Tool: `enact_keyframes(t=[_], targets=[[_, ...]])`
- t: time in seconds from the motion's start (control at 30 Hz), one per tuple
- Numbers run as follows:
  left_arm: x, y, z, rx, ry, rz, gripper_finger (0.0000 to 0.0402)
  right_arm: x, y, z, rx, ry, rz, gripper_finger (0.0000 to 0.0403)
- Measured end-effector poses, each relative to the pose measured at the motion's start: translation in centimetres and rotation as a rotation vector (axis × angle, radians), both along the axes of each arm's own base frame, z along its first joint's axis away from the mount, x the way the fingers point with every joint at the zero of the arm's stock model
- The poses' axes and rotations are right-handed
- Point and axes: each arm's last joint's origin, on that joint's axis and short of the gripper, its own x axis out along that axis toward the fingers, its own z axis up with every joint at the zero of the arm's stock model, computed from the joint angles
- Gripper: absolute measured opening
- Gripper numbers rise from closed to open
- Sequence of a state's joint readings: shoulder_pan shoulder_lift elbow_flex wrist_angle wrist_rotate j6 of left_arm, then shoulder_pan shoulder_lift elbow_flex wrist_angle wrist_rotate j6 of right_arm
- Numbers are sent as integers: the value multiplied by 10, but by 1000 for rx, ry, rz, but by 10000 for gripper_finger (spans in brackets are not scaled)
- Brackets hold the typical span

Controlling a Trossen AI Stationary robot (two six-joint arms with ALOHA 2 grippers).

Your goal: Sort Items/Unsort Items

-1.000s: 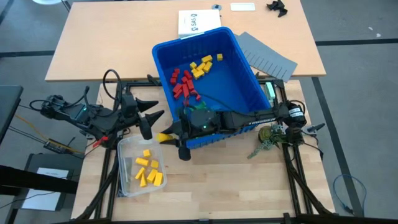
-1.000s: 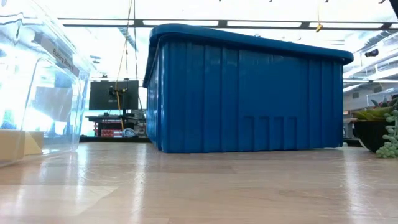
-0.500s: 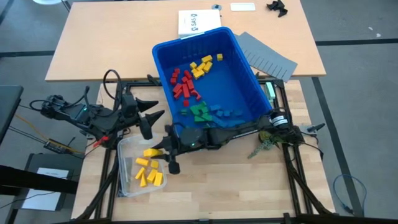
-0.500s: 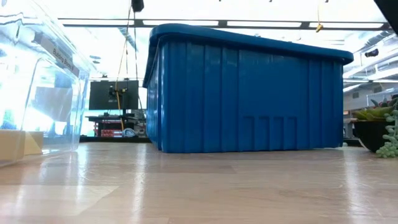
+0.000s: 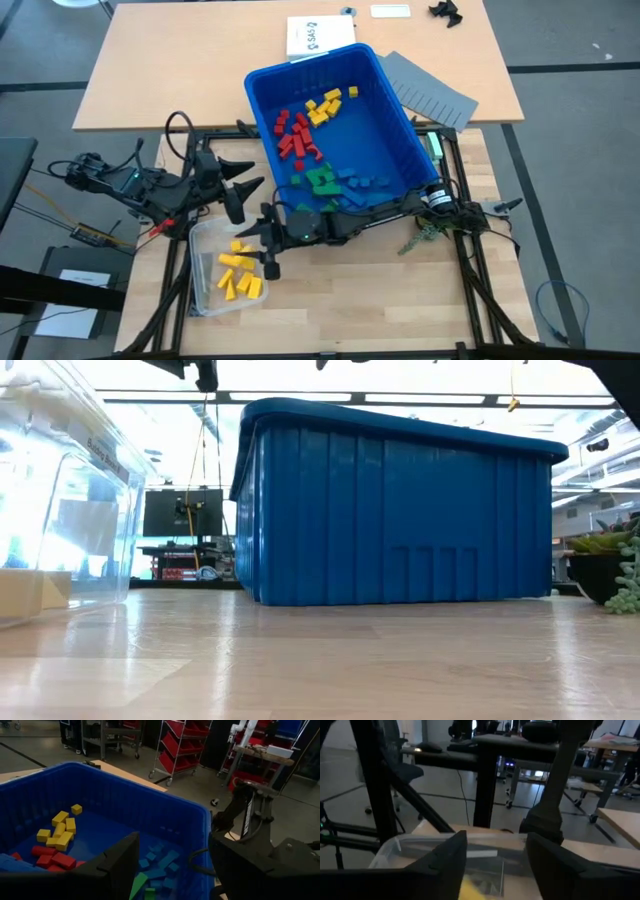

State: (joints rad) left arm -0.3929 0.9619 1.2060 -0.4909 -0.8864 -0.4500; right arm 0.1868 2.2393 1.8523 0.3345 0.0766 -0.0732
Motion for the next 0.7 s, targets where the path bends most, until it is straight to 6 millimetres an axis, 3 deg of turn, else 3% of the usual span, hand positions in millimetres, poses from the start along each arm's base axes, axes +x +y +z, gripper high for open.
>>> enact_keyframes(t=[0.2, 0.37, 0.53, 0.7], targets=[[0, 0, 0, 0, 0, 0, 248, -4, -1, 3, -113, 40, -1, 255], [0, 0, 1, -3, -6, 0, 248, -30, -8, 46, -204, 116, -49, 267], [0, 0, 1, -3, -8, 0, 248, -65, -34, 81, -305, 277, -147, 261], [0, 0, 1, -3, -8, 0, 248, -98, -71, 109, -354, 393, -290, 262]])
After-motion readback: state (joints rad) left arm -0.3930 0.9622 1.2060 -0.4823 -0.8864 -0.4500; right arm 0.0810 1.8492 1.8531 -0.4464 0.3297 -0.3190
